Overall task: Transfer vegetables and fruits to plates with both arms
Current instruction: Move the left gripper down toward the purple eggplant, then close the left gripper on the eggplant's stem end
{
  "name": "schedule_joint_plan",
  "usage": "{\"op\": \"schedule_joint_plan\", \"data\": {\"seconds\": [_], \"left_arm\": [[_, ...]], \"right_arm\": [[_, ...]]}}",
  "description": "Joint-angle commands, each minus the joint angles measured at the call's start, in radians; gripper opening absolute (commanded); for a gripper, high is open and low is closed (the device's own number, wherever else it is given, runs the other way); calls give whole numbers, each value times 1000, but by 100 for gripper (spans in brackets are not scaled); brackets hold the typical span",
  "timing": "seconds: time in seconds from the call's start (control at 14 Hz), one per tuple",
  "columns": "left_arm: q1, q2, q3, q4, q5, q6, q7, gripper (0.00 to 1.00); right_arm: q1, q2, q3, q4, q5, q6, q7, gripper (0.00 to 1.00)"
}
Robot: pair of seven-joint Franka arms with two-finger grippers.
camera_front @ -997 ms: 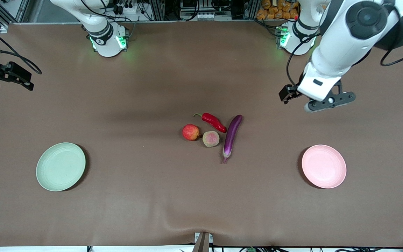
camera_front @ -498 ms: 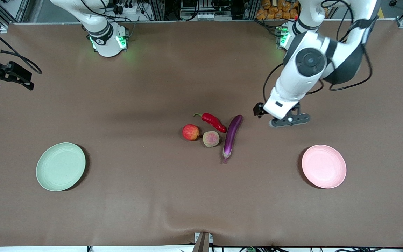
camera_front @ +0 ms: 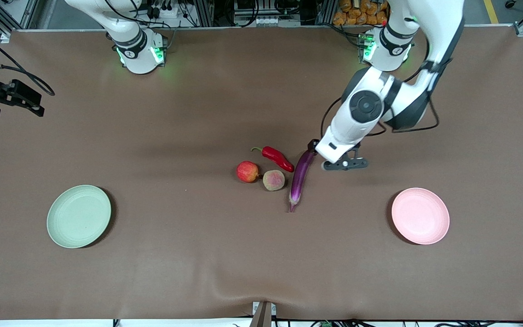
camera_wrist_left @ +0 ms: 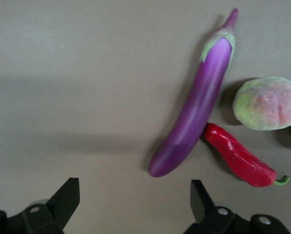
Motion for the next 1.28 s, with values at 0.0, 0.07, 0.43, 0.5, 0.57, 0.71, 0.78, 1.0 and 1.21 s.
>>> {"op": "schedule_joint_plan", "data": {"seconds": [0.0, 0.07, 0.43, 0.5, 0.57, 0.71, 0.78, 1.0, 1.21], "left_arm": [[-19, 59, -4, 9, 16, 65, -16, 100], [-26, 84, -4, 9, 15, 91, -21, 100], [-39, 170, -4, 10, 18, 183, -12, 100], [-45, 174, -4, 10, 18, 183, 1, 98], [-46, 182, -4, 10, 19, 183, 2, 97], [-66, 193, -2, 9, 38, 183, 2, 94], [-65, 202, -4, 9, 56, 183, 2, 89], [-66, 237, -4, 15, 105, 200, 2, 80], [-72, 275, -4, 21, 124, 272, 2, 67]], "right_arm": [[-22, -13, 10, -12, 21, -6, -14, 100], [-23, -13, 10, -12, 21, -6, -14, 100], [-22, -13, 10, -12, 21, -9, -16, 100], [-22, -13, 10, -12, 21, -9, -14, 100], [-22, -13, 10, -12, 21, -14, -14, 100], [-23, -13, 10, -12, 21, -14, -14, 100], [-22, -13, 10, -12, 21, -15, -16, 100], [-22, -13, 10, -10, 21, -15, -14, 100], [-22, -13, 10, -12, 21, -15, -16, 100]]}}
